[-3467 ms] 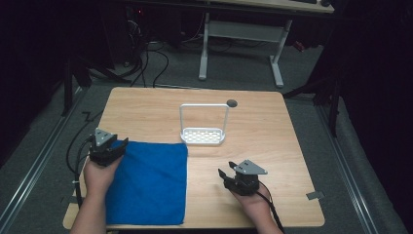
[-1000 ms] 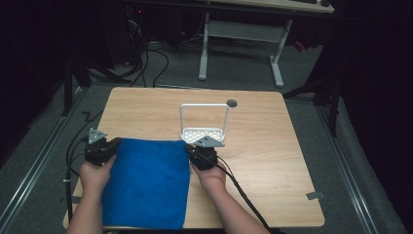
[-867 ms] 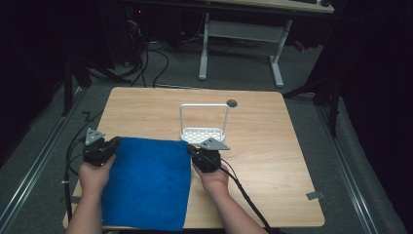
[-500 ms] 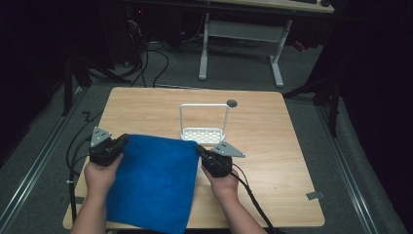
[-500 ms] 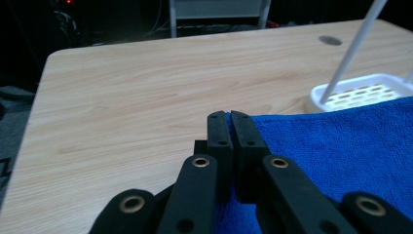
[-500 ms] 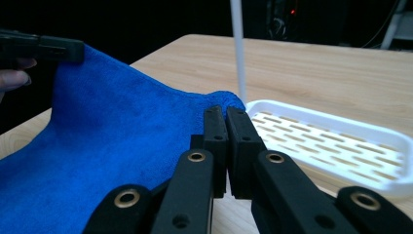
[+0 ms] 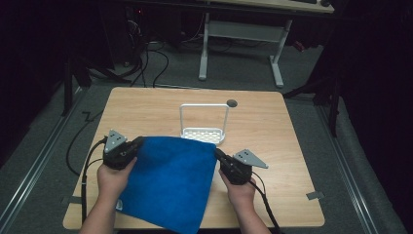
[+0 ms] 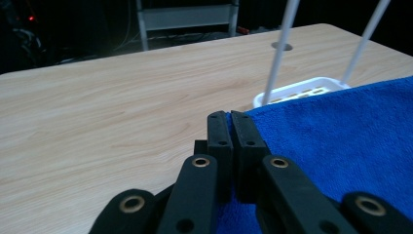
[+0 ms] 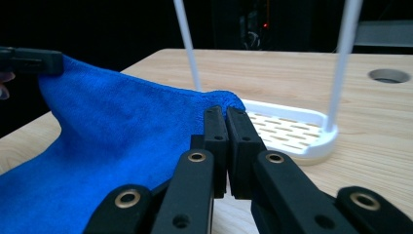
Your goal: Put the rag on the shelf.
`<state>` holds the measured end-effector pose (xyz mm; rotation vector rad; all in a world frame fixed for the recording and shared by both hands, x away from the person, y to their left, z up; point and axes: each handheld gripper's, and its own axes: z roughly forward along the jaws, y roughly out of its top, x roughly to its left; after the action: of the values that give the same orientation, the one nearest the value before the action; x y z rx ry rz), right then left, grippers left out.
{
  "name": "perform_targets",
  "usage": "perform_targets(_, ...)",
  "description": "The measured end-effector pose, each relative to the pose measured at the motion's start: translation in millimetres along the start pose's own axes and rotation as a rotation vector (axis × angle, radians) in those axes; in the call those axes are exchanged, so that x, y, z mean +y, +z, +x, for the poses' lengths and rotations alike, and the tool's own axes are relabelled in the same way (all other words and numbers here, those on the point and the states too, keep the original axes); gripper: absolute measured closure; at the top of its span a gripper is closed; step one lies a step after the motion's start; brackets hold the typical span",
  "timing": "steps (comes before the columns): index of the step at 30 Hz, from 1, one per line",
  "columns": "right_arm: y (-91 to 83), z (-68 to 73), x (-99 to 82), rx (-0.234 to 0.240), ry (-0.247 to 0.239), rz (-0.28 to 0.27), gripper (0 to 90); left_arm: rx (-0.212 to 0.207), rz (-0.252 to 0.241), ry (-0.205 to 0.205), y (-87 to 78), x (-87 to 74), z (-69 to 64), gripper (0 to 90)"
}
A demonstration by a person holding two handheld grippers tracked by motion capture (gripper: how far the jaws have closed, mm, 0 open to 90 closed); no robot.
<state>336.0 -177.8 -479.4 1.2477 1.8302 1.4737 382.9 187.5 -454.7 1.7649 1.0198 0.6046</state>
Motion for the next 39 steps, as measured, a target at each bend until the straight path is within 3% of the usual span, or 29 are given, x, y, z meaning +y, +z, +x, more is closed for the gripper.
perform_targets(9, -32.0, -13.5, 10.0, -0.039, 0.007, -0.056, 88.8, -0.040, -0.063, 0.020, -6.8, 10.0, -23.9, 88.1)
perform_targets(16, -62.9, -26.9, 26.4, -0.080, -0.011, -0.120, 88.8, -0.060, -0.112, 0.036, -15.8, 20.6, -34.6, 88.1)
perform_targets(21, -78.8, -28.3, 35.5, -0.098, -0.035, -0.156, 88.8, -0.069, -0.150, 0.054, -22.3, 27.7, -45.2, 88.2)
perform_targets(29, -88.9, -26.8, 45.2, -0.095, -0.043, -0.204, 88.9, -0.078, -0.203, 0.067, -31.0, 39.4, -54.5, 88.2)
perform_targets(39, -94.5, -26.4, 60.8, -0.096, -0.069, -0.245, 88.8, -0.057, -0.261, 0.073, -35.8, 52.5, -56.8, 88.2)
